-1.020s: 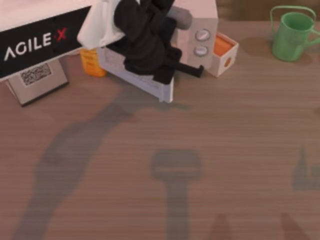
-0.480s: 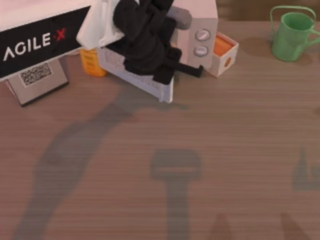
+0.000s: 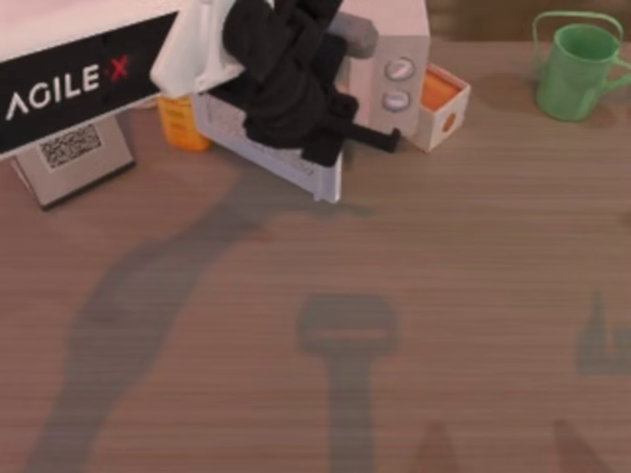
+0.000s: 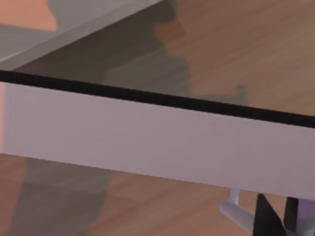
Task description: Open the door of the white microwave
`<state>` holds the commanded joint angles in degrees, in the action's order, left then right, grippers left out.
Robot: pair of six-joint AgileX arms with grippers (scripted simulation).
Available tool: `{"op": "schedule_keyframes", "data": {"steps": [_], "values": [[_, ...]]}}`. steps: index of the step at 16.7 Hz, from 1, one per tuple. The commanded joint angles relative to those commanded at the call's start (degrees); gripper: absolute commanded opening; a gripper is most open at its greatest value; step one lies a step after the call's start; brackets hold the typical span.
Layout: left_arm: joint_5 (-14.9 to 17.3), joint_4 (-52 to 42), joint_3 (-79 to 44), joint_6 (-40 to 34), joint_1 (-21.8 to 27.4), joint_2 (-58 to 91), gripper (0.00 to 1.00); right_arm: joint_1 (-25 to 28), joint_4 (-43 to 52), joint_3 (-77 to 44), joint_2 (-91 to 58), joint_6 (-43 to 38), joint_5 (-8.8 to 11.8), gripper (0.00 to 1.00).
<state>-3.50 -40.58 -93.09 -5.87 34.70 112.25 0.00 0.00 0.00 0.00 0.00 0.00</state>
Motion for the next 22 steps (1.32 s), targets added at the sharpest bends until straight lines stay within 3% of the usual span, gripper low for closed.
{"op": "schedule_keyframes", "data": {"steps": [5, 12, 22], "values": [[0.5, 0.0, 0.2, -0.1, 0.3, 0.0, 0.00, 0.0, 0.0, 0.0, 0.0, 0.0, 0.0, 1.00], [4.1, 1.7, 5.6, 7.1, -2.0, -4.2, 0.00, 0.0, 0.0, 0.0, 0.0, 0.0, 0.0, 1.00], [4.2, 1.7, 5.8, 7.3, -2.1, -4.2, 0.00, 0.0, 0.0, 0.0, 0.0, 0.0, 0.0, 1.00]]}}
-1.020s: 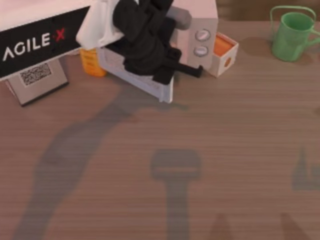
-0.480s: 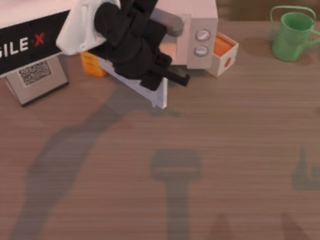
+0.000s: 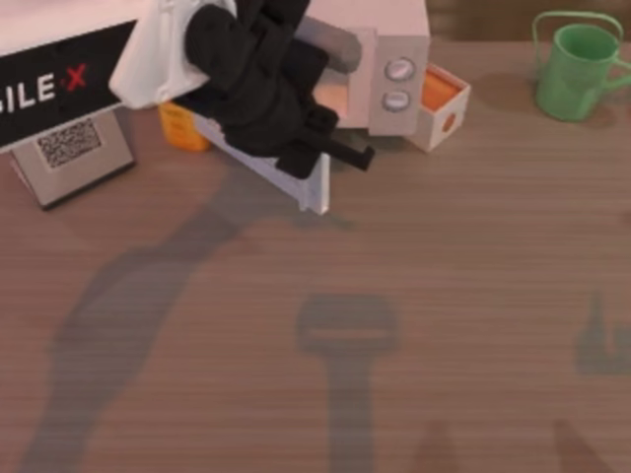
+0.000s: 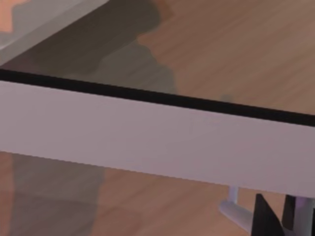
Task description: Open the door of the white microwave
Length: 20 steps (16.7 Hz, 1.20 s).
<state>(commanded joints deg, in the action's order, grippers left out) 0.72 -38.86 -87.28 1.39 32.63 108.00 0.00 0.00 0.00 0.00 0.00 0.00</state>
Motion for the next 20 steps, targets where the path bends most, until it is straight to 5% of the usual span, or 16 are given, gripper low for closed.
{"op": "schedule_keyframes", "data": {"steps": [20], "values": [[2.0, 0.3, 1.8, 2.9, -0.8, -1.5, 0.00, 0.0, 0.0, 0.0, 0.0, 0.0, 0.0, 1.00]]}}
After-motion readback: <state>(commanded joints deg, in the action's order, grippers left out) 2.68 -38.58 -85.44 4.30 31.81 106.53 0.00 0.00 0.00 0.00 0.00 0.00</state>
